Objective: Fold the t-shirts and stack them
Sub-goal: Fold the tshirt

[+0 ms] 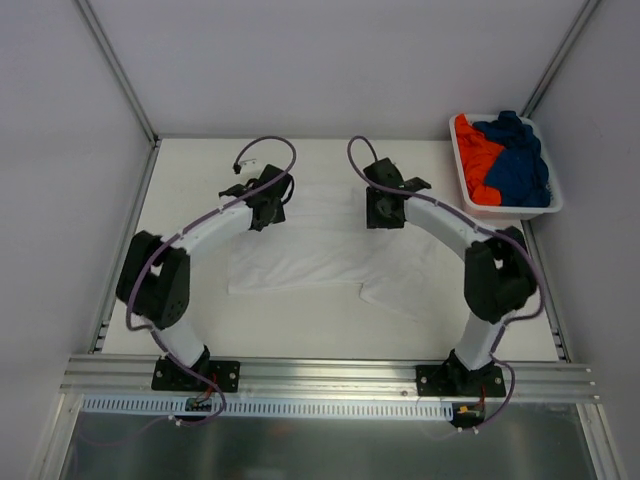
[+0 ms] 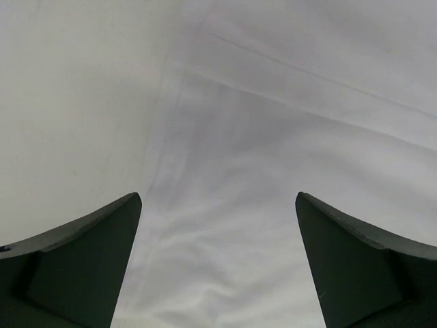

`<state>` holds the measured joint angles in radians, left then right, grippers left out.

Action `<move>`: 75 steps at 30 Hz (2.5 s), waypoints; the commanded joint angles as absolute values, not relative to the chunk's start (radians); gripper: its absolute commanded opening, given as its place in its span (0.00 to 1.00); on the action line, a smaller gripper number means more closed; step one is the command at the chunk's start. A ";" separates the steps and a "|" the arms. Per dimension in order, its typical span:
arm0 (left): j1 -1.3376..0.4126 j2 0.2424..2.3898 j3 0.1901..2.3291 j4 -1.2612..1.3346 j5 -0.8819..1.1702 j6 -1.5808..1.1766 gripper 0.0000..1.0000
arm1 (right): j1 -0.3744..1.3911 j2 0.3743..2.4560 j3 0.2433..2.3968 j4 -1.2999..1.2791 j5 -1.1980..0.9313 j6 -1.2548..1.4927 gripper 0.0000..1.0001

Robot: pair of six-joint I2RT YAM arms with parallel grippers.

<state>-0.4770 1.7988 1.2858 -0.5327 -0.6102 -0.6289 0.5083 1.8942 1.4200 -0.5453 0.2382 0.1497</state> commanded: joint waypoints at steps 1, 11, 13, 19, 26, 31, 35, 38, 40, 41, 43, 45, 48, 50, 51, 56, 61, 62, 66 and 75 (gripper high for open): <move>-0.563 1.505 1.229 -0.554 -0.721 -0.626 0.99 | 0.575 1.566 1.385 -0.609 0.342 0.118 0.47; -0.641 1.331 0.885 -0.686 -0.592 -0.834 0.99 | 0.703 1.319 1.089 -0.693 0.416 0.285 0.53; -0.649 1.341 0.830 -0.687 -0.581 -0.871 0.99 | 0.709 1.327 1.010 -0.661 0.404 0.307 0.53; -0.658 1.381 0.776 -0.709 -0.589 -0.916 0.99 | 0.729 1.396 0.910 -0.612 0.388 0.371 0.53; -0.658 1.382 0.753 -0.709 -0.600 -0.934 0.99 | 0.745 1.420 0.858 -0.600 0.406 0.402 0.53; -0.658 1.374 0.752 -0.707 -0.607 -0.942 0.99 | 0.752 1.349 0.801 -0.652 0.446 0.446 0.53; -0.658 1.378 0.753 -0.706 -0.604 -0.943 0.99 | 0.753 1.270 0.720 -0.681 0.456 0.508 0.53; -0.658 1.381 0.755 -0.706 -0.604 -0.940 0.99 | 0.758 1.220 0.680 -0.687 0.454 0.543 0.54; -0.658 1.387 0.758 -0.706 -0.606 -0.940 0.99 | 0.761 1.204 0.650 -0.692 0.457 0.554 0.53; -0.658 1.390 0.759 -0.707 -0.606 -0.937 0.99 | 0.761 1.200 0.646 -0.699 0.460 0.561 0.54; -0.658 1.397 0.765 -0.707 -0.609 -0.934 0.99 | 0.764 1.204 0.632 -0.703 0.460 0.566 0.54; -0.658 1.405 0.773 -0.707 -0.609 -0.934 0.99 | 0.765 1.226 0.624 -0.693 0.459 0.574 0.54; -0.658 1.414 0.784 -0.706 -0.614 -0.937 0.99 | 0.770 1.276 0.614 -0.658 0.445 0.580 0.54; -0.658 1.411 0.788 -0.706 -0.621 -0.942 0.99 | 0.773 1.307 0.617 -0.632 0.436 0.580 0.54; -0.658 1.408 0.790 -0.704 -0.626 -0.943 0.99 | 0.773 1.337 0.618 -0.624 0.428 0.580 0.54; -0.658 1.423 0.790 -0.696 -0.629 -0.945 0.99 | 0.796 1.405 0.652 -0.630 0.446 0.589 0.54; -0.658 1.456 0.766 -0.641 -0.586 -0.945 0.99 | 0.808 1.413 0.661 -0.629 0.445 0.594 0.54; -0.658 1.468 0.764 -0.635 -0.574 -0.942 0.97 | 0.811 1.413 0.661 -0.629 0.445 0.594 0.54; -0.658 1.485 0.750 -0.604 -0.549 -0.934 0.86 | 0.816 1.410 0.660 -0.630 0.442 0.595 0.48; -0.658 1.539 0.756 -0.588 -0.538 -0.931 0.34 | 0.836 1.361 0.683 -0.663 0.454 0.597 0.38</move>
